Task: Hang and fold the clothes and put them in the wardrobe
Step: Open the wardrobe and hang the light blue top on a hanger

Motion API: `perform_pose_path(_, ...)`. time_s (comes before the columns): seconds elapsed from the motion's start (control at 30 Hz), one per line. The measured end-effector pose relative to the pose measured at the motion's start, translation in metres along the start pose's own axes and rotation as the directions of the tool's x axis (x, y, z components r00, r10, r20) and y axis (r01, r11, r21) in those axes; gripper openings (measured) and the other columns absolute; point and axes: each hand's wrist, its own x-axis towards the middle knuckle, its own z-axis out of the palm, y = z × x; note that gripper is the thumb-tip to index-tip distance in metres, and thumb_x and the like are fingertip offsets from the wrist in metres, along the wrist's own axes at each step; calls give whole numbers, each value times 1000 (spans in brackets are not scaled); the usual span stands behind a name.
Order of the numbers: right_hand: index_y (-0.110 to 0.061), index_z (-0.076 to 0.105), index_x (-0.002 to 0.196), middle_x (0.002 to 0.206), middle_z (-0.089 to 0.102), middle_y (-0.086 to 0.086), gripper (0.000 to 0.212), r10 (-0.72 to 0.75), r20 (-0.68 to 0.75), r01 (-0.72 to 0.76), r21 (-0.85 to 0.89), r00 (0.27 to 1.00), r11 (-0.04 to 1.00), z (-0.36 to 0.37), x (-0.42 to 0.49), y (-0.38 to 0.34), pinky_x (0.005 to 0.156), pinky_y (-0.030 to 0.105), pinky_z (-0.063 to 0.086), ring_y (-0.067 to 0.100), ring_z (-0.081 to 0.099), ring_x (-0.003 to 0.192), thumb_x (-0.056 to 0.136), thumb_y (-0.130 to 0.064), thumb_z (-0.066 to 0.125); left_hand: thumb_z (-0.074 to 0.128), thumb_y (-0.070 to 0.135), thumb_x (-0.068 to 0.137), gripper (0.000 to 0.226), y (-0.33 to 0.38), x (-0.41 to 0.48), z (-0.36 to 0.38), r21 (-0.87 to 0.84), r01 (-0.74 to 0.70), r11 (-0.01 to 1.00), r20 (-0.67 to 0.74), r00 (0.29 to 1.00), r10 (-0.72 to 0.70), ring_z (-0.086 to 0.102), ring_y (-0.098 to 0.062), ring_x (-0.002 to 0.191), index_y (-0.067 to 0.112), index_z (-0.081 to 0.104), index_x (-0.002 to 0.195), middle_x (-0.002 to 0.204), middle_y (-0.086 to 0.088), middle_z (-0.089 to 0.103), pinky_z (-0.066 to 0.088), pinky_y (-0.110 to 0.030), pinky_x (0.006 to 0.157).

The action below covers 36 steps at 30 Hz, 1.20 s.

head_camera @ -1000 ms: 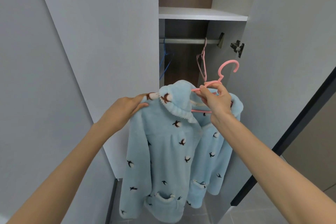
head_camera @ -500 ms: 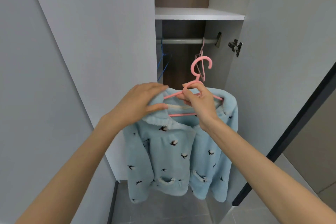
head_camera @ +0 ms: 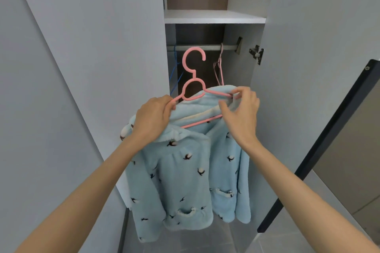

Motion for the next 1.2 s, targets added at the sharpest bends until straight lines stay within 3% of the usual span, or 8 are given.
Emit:
perform_pose_path(0.13,-14,38,115,114,34,2,52,201,77,-198,-45,977,979,14,0,28,89,31,34,21,34,102,77,-25,73,44,25,98,26,6,1,-5,-94,72,993,17,997,-71,45,-11,60,23,60,77,67,1,58,35,-26,59)
perform_pose_path(0.33,-16,29,100,88,47,7,23,217,123,-230,104,968,968,18,20,22,53,25,33,13,42,61,90,-2,46,53,44,92,40,13,2,-10,-243,228,943,157,968,-193,51,-11,61,18,65,64,59,4,62,40,-30,68)
perform_pose_path(0.43,-18,33,102,88,50,6,20,119,217,-145,106,969,984,19,25,12,50,17,30,9,41,58,93,-3,43,47,45,95,41,17,-2,-6,-205,245,948,312,934,-173,48,-13,49,21,65,68,47,6,53,43,-31,65)
perform_pose_path(0.57,-18,37,104,74,47,-1,19,21,287,-54,109,958,993,16,24,-5,48,19,31,10,38,53,93,-3,43,34,36,101,47,23,0,4,-203,344,917,297,914,-277,52,-25,63,16,52,63,72,-11,60,44,-36,71)
perform_pose_path(0.73,-17,41,104,80,48,-6,20,-47,317,-5,162,947,987,9,16,-15,56,33,39,13,43,62,92,-1,44,34,32,101,43,11,7,15,-209,449,869,226,887,-404,58,-41,85,10,69,88,96,-18,67,43,-36,78)
perform_pose_path(1.0,-22,44,104,76,48,-1,23,-21,276,-19,141,961,990,7,-27,22,52,23,35,8,37,54,91,-2,44,37,31,102,36,2,12,25,-394,611,687,355,790,-499,35,-16,52,9,61,86,68,-7,48,30,-26,49)
perform_pose_path(1.1,-21,48,113,89,54,-2,21,56,381,-65,10,923,998,6,-28,48,64,26,42,8,48,66,95,-11,50,37,28,102,34,12,10,22,-494,583,645,388,812,-436,32,-13,50,11,61,85,62,-2,41,30,-19,44)
perform_pose_path(1.2,-20,55,121,127,42,-1,26,36,493,26,-118,869,993,5,-31,56,87,20,35,11,44,114,95,-16,54,36,21,102,32,21,11,23,-552,622,555,477,782,-401,29,-6,39,14,53,75,60,-1,35,26,-14,36)
